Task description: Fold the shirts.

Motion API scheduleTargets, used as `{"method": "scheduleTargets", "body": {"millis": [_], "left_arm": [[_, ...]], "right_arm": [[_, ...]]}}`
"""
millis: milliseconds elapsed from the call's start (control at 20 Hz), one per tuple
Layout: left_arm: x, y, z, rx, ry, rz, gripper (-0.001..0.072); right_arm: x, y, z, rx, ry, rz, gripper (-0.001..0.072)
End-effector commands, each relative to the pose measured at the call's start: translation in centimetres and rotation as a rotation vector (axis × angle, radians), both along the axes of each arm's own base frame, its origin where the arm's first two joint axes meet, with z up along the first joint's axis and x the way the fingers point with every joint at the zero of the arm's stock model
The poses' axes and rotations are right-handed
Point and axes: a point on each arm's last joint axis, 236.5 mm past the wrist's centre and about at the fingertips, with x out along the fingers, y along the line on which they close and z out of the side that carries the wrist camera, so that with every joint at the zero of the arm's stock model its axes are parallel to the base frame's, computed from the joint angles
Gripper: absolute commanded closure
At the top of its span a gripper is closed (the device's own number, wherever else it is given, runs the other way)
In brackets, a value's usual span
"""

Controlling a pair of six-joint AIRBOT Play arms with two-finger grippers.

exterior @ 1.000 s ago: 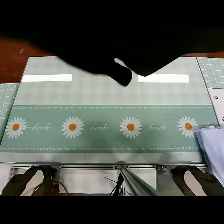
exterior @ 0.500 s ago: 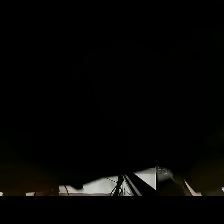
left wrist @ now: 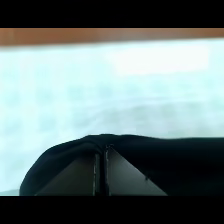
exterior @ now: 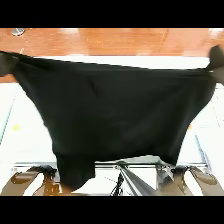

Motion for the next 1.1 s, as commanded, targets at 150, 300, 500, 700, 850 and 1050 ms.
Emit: {"method": "scheduleTargets", "body": {"millis": [150, 300, 500, 700, 850, 1050], "left_arm": [[12.1, -1.2, -11.1, -0.168, 0.156, 0.060, 0.0683], [15.3, -2.7, -13.4, -0.273, 0.214, 0.061, 0.0683], [16.4, -4.4, -16.1, -0.390, 0.294, 0.066, 0.0671], [12.8, -4.8, -18.8, -0.315, 0.453, -0.044, 0.0004], [6.7, 0.5, -22.4, -0.167, 0.714, -0.074, 0.0005], [0.7, 7.0, -23.5, -0.340, 0.841, 0.042, 0.0005]], "right_arm": [[13.9, -1.4, -10.1, 0.246, 0.129, -0.066, 0.0672], [19.4, -1.0, -13.5, 0.410, 0.189, -0.077, 0.0672], [23.9, -0.6, -17.1, 0.604, 0.260, -0.106, 0.0656], [23.0, -0.6, -19.3, 0.552, 0.322, -0.046, 0.0083], [17.9, -4.0, -20.1, 0.473, 0.467, 0.002, 0.0084], [5.1, -10.8, -23.2, 0.146, 0.796, 0.014, 0.0086]]}}
